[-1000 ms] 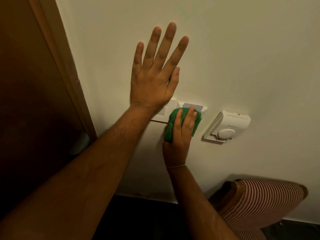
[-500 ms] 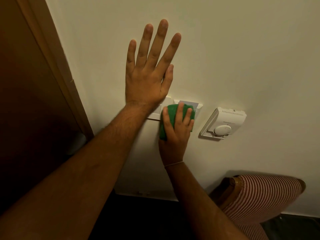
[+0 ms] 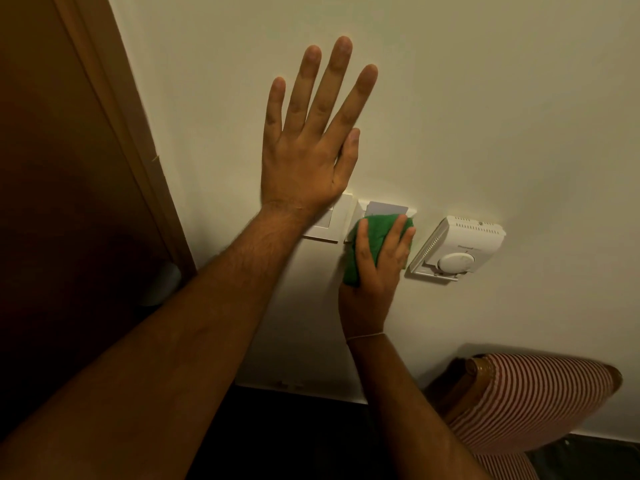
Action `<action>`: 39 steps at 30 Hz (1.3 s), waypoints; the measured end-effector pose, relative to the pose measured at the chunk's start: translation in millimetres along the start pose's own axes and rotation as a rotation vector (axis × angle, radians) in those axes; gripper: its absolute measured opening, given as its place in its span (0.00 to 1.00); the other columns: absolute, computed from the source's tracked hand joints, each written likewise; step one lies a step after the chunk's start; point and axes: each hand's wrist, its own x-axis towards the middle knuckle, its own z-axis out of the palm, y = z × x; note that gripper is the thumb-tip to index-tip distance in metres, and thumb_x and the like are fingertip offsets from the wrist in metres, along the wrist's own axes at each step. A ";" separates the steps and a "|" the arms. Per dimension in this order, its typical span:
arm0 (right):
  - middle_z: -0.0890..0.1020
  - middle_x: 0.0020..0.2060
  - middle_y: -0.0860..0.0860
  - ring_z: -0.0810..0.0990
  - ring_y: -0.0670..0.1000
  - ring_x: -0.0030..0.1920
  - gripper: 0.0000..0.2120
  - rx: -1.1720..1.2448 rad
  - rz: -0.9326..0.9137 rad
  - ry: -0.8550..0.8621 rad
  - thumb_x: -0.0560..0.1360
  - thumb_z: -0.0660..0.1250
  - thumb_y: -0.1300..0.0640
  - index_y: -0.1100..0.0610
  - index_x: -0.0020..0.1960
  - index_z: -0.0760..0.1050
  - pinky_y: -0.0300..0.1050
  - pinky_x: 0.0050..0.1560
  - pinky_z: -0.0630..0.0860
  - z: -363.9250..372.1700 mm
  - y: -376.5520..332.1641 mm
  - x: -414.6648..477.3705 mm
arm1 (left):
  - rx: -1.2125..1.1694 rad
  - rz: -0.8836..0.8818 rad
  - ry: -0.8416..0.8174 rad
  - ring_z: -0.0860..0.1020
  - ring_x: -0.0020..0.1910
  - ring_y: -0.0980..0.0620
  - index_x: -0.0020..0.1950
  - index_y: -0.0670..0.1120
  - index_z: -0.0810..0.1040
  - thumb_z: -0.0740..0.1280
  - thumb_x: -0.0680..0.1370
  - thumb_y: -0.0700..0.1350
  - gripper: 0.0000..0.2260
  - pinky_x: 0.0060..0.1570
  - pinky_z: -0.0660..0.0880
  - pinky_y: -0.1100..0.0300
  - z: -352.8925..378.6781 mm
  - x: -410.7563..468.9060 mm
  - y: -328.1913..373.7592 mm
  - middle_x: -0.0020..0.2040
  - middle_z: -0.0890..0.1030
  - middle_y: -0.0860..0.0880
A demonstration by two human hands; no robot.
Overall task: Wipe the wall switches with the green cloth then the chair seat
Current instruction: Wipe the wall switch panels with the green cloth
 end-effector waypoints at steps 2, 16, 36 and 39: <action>0.52 0.84 0.59 0.39 0.58 0.86 0.39 -0.002 -0.023 -0.020 0.75 0.73 0.73 0.53 0.80 0.65 0.60 0.84 0.45 9.7 -10.5 -1.9 | -0.002 -0.007 0.000 0.33 0.90 0.51 0.92 0.58 0.38 0.58 0.92 0.54 0.36 0.89 0.38 0.42 0.3 0.2 0.9 0.91 0.51 0.45; 0.48 0.85 0.55 0.45 0.61 0.86 0.39 0.009 0.082 -0.005 0.77 0.70 0.75 0.57 0.83 0.60 0.58 0.85 0.51 -0.9 23.3 -21.1 | -0.016 -0.005 0.018 0.37 0.92 0.49 0.91 0.59 0.36 0.56 0.93 0.55 0.34 0.88 0.42 0.40 2.7 0.0 0.2 0.90 0.55 0.45; 0.54 0.84 0.56 0.45 0.57 0.87 0.37 0.028 0.002 0.026 0.74 0.72 0.75 0.59 0.80 0.66 0.63 0.84 0.53 20.5 -1.9 -16.9 | 0.037 -0.004 0.046 0.51 0.93 0.45 0.91 0.57 0.41 0.59 0.92 0.55 0.34 0.88 0.44 0.39 1.5 -1.1 1.4 0.89 0.56 0.44; 0.53 0.84 0.57 0.47 0.60 0.86 0.38 0.022 0.124 0.116 0.76 0.70 0.77 0.58 0.81 0.64 0.63 0.83 0.58 1.0 21.6 -11.1 | 0.025 -0.010 0.043 0.37 0.91 0.50 0.91 0.58 0.38 0.58 0.92 0.55 0.35 0.89 0.37 0.43 1.7 -1.0 0.3 0.90 0.54 0.44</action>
